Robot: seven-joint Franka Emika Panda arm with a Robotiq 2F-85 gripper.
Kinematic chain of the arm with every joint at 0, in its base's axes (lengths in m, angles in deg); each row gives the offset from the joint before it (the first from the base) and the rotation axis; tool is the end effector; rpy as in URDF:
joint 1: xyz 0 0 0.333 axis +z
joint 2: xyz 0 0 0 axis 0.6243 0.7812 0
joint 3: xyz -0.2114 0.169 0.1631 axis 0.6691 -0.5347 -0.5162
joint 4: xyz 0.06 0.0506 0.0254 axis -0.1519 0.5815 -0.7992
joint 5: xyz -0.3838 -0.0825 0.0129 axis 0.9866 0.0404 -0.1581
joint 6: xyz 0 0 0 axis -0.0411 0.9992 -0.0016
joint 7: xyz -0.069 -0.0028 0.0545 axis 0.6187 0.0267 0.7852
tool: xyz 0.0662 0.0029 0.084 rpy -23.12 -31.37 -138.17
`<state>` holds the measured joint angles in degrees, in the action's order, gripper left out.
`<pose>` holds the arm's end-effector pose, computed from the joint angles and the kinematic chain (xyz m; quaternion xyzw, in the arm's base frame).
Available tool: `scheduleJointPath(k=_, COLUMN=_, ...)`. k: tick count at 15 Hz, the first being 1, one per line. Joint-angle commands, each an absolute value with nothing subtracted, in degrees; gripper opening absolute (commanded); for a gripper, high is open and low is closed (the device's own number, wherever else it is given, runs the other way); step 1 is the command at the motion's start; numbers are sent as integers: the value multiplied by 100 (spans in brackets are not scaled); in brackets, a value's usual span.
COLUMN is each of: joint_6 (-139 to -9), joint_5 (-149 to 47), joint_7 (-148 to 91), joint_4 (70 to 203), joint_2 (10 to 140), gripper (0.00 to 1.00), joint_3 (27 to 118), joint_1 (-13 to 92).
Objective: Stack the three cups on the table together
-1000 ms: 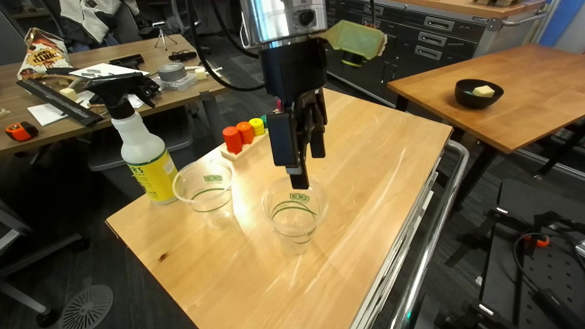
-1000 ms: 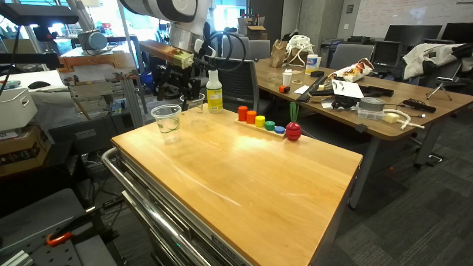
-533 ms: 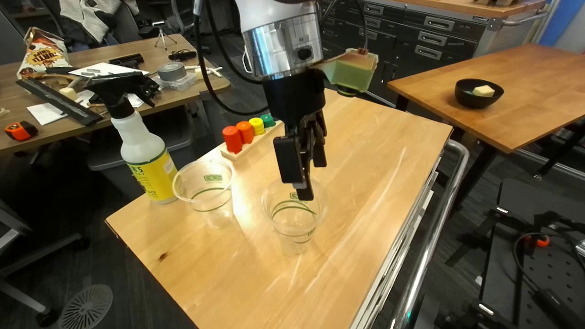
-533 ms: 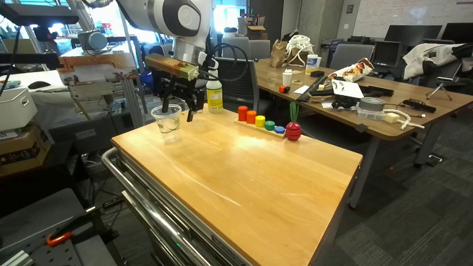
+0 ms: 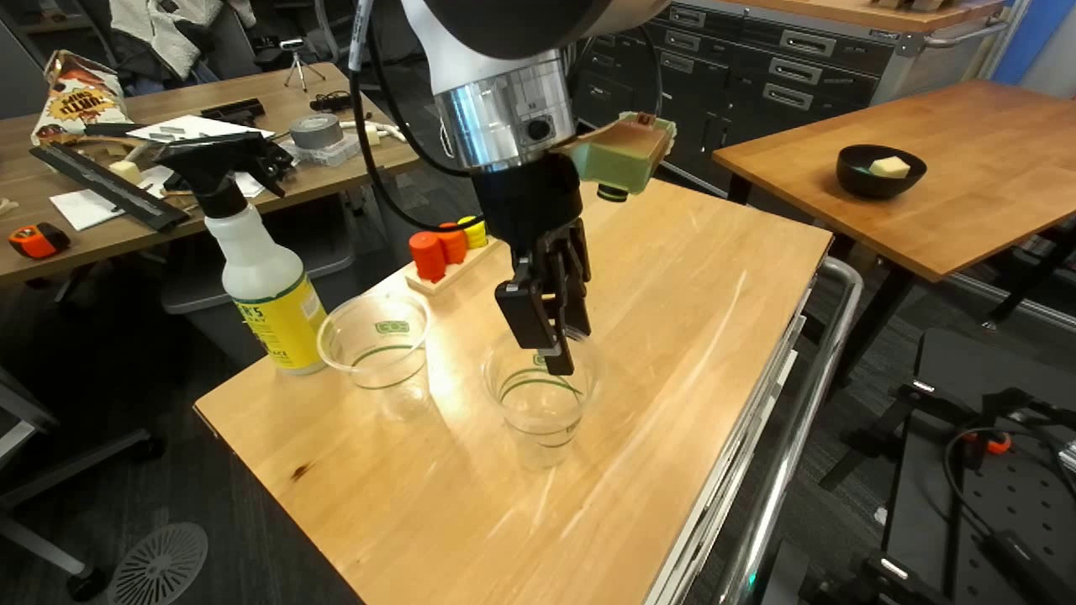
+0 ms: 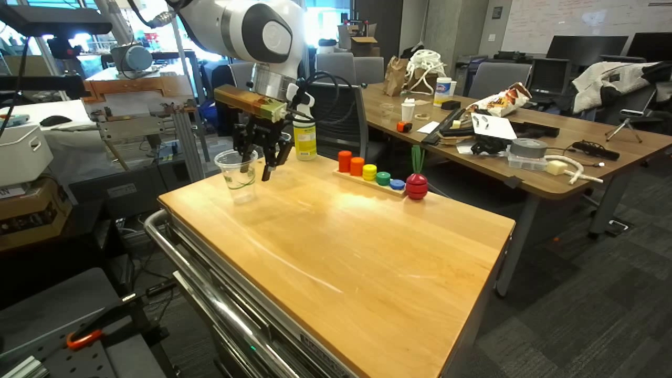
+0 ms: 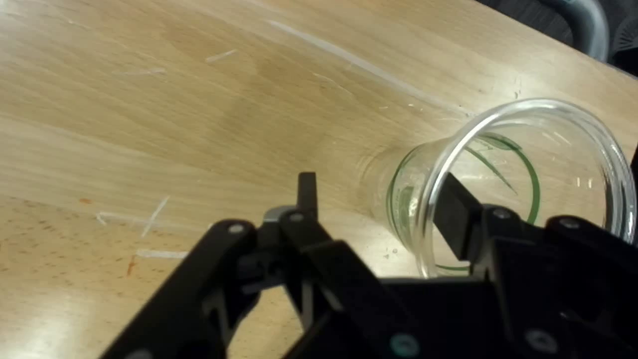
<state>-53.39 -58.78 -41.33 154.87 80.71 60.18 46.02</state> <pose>0.5582 0.1643 0.2694 -0.9675 -0.1859 0.1628 0.0531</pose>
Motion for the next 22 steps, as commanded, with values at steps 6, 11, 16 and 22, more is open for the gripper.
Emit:
scheduleJointPath(k=6, joint_6=-4752, joint_5=-5901, joint_7=-3831, joint_4=15172, joint_2=8142, gripper=0, joint_3=6010, joint_1=4656)
scheduleJointPath(k=11, joint_6=-4179, joint_5=-5793, joint_7=-3336, joint_4=14924, joint_2=7965, gripper=2, joint_3=6071, joint_1=4741)
scheduleJointPath(k=16, joint_6=-3434, joint_5=-5796, joint_7=-2973, joint_4=14179, joint_2=7769, gripper=2, joint_3=6046, joint_1=4788)
scheduleJointPath(k=22, joint_6=-3034, joint_5=-6010, joint_7=-2906, joint_4=12898, joint_2=8058, gripper=2, joint_3=6030, joint_1=4800)
